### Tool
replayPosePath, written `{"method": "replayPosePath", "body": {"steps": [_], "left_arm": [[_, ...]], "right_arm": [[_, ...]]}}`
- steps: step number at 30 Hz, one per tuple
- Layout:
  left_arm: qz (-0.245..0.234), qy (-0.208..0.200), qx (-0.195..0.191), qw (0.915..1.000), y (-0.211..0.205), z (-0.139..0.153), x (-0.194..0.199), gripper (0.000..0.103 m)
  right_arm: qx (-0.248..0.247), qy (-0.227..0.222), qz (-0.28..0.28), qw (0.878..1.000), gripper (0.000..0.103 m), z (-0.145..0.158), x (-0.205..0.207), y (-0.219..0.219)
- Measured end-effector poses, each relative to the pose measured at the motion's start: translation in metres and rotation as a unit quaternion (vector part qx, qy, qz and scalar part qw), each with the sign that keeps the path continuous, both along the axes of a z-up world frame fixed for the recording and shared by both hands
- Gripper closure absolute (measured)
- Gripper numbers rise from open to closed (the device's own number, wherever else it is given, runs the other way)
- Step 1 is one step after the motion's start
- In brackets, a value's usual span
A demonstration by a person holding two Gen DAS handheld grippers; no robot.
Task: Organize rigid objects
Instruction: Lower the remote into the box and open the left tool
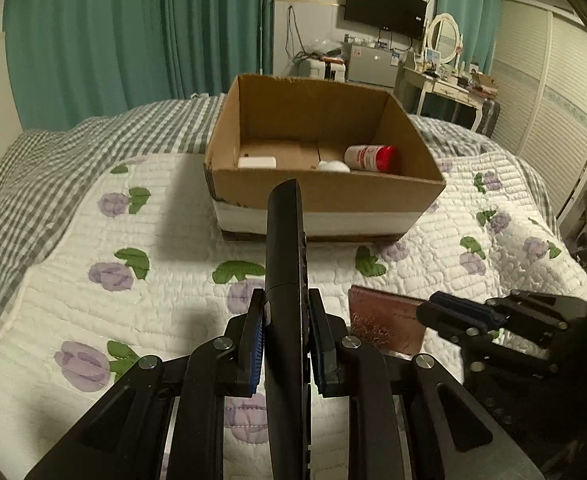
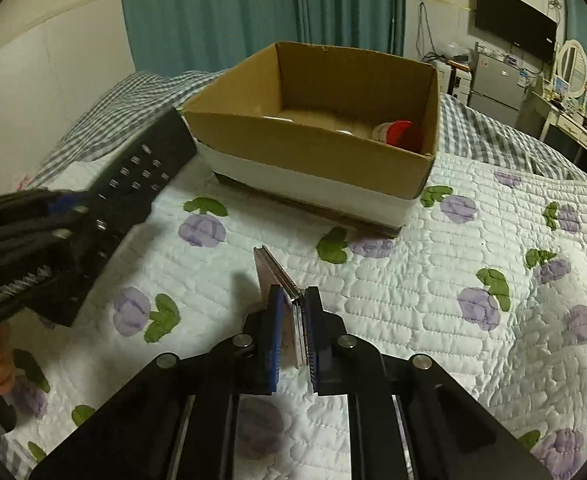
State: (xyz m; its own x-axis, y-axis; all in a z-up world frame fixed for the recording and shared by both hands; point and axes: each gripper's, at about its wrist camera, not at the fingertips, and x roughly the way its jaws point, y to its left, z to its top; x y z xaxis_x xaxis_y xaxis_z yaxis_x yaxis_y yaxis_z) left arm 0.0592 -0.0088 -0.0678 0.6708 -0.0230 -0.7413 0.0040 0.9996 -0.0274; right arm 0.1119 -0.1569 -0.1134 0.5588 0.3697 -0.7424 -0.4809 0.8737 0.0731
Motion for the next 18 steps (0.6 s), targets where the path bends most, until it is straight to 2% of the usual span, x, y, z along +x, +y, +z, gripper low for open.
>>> {"method": "replayPosePath", "body": {"steps": [4, 10, 14, 15, 18], "left_arm": [[0.004, 0.003, -0.008, 1.0000, 0.005, 0.002, 0.002, 0.083], [-0.009, -0.031, -0.009, 0.9994, 0.006, 0.039, 0.014, 0.083], [-0.019, -0.053, -0.005, 0.9984, 0.002, 0.067, 0.040, 0.083], [-0.021, -0.057, -0.002, 0.9982, 0.001, 0.071, 0.047, 0.083], [-0.024, -0.058, 0.003, 0.9980, -0.001, 0.077, 0.075, 0.083]], "right_arm": [[0.020, -0.023, -0.003, 1.000, 0.094, 0.013, -0.004, -0.005], [0.030, -0.080, 0.016, 0.996, 0.095, 0.070, 0.002, -0.002], [0.021, -0.116, 0.029, 0.993, 0.098, 0.104, 0.013, 0.006], [0.022, -0.126, 0.031, 0.991, 0.103, 0.114, 0.019, 0.007], [0.027, -0.158, 0.021, 0.987, 0.103, 0.139, 0.037, 0.006]]}}
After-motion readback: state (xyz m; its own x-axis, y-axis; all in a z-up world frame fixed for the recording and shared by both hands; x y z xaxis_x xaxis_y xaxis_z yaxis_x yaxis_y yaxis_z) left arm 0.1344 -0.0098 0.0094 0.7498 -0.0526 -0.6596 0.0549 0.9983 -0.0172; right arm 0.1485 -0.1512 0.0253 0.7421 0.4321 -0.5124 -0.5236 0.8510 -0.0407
